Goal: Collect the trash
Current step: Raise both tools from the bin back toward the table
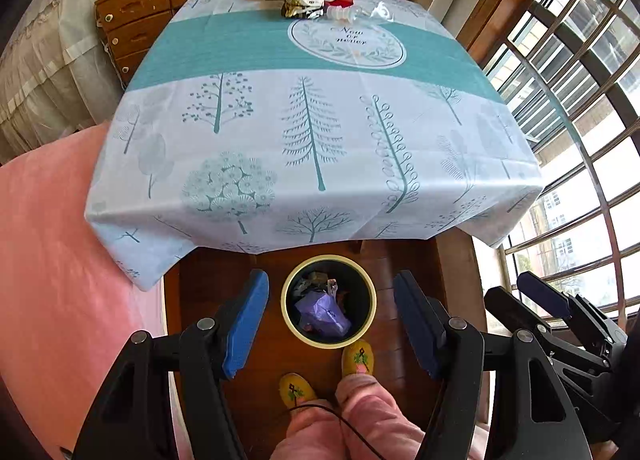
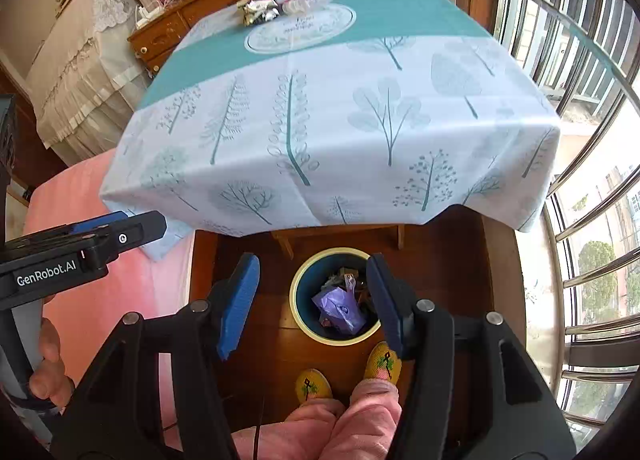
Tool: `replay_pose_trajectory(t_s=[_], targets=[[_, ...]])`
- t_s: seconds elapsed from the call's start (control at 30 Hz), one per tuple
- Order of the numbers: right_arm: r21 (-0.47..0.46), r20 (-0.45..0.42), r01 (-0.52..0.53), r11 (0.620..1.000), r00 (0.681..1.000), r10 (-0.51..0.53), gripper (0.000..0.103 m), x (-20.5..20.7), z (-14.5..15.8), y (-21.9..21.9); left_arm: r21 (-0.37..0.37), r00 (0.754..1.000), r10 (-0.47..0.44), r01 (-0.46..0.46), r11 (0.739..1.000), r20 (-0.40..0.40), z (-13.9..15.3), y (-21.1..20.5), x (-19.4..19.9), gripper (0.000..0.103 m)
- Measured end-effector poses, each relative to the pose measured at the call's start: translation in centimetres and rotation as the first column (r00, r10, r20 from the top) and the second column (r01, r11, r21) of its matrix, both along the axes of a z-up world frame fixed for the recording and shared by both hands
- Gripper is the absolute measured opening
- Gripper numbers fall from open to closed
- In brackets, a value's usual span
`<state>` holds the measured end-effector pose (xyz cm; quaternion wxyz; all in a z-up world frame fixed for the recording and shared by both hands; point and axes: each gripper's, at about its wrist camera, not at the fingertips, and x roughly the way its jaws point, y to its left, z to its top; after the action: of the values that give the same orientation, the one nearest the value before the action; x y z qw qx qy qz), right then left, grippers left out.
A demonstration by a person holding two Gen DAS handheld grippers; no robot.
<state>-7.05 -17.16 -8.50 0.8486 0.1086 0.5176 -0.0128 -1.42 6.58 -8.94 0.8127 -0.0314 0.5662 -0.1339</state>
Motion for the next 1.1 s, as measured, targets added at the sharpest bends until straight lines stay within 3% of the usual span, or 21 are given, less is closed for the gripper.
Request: replay_pose_trajectory(t_s=[0.4,0.6,0.83,1.1], targets=[[-0.069,0.211,0.029,0.997,0.977,-0.014,0.053,0.3,13.5,2.6,-0.021,0.989,0.004,-0.001,1.0,0.148,12.6,2.3,1.3,0.067],[-0.067,0.27,0.049,0.996,0.963,-0.029,0.053,2.7,18.2,2.6,-0.022,0.983,0.046,-0.043,0.999,0.176,15.5,3.7,4.5,0.067],[-0.026,0.268,0.058,0.998,0.962,-0.049,0.056,9.0,19.2,1.7,-0.008,0.985,0.059,-0.058,0.998,0.163,15.6,3.6,10.4,0.067],[0.029,0.254,0.051,0.998,0.966,-0.056,0.066,22.0,15.6,-1.3,0.008,0.983,0.139,-0.141,0.99,0.121,12.8,1.7,22.0,0.067]])
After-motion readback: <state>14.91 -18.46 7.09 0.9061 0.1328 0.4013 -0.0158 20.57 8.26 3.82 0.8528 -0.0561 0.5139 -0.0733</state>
